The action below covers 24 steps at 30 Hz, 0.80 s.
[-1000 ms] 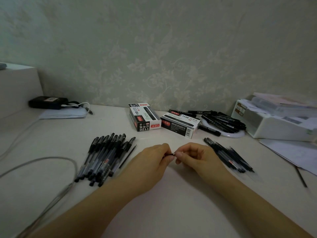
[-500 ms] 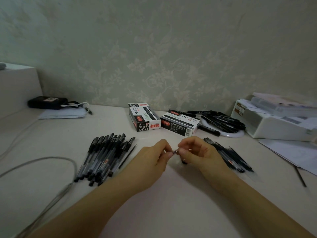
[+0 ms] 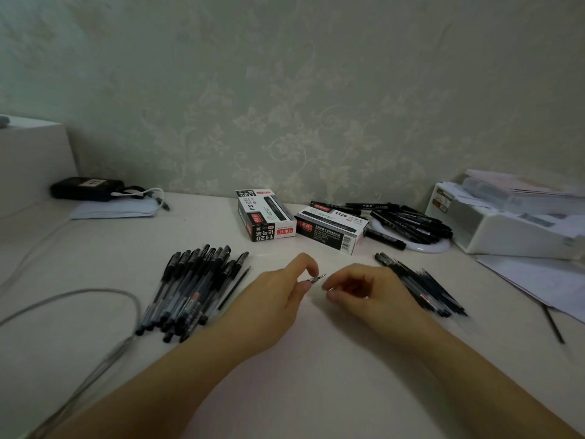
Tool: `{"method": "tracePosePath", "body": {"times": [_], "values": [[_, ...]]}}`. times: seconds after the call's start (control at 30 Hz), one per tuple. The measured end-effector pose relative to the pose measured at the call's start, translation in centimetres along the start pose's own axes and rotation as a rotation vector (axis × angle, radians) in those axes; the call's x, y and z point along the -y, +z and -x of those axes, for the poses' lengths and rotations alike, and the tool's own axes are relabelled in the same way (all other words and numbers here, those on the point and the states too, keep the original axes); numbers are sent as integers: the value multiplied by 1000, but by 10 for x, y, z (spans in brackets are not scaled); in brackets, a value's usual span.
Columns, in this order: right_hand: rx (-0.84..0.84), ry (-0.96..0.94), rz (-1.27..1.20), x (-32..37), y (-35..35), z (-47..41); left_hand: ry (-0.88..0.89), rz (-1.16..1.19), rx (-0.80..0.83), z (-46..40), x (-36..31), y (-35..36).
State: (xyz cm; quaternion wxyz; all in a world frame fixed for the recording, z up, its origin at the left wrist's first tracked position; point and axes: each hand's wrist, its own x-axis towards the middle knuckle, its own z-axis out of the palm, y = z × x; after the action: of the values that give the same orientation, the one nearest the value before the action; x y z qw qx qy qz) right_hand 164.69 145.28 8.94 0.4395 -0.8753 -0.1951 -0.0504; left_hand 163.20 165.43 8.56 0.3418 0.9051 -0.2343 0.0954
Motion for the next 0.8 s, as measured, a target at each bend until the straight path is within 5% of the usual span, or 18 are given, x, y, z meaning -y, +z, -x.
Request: {"method": "tracePosePath", "body": {"times": [0.1, 0.33, 0.47, 0.6, 0.8], "values": [[69, -101, 218, 1, 6, 1, 7, -31, -11, -1, 2, 1], [-6, -134, 306, 1, 9, 0, -7, -10, -19, -2, 4, 1], [-202, 24, -92, 10, 6, -2, 4, 131, -101, -4, 2, 1], [5, 200, -559, 16, 13, 2, 50, 233, -121, -3, -1, 3], [-19, 284, -736, 12, 16, 1, 101, 198, -88, -5, -1, 5]]}}
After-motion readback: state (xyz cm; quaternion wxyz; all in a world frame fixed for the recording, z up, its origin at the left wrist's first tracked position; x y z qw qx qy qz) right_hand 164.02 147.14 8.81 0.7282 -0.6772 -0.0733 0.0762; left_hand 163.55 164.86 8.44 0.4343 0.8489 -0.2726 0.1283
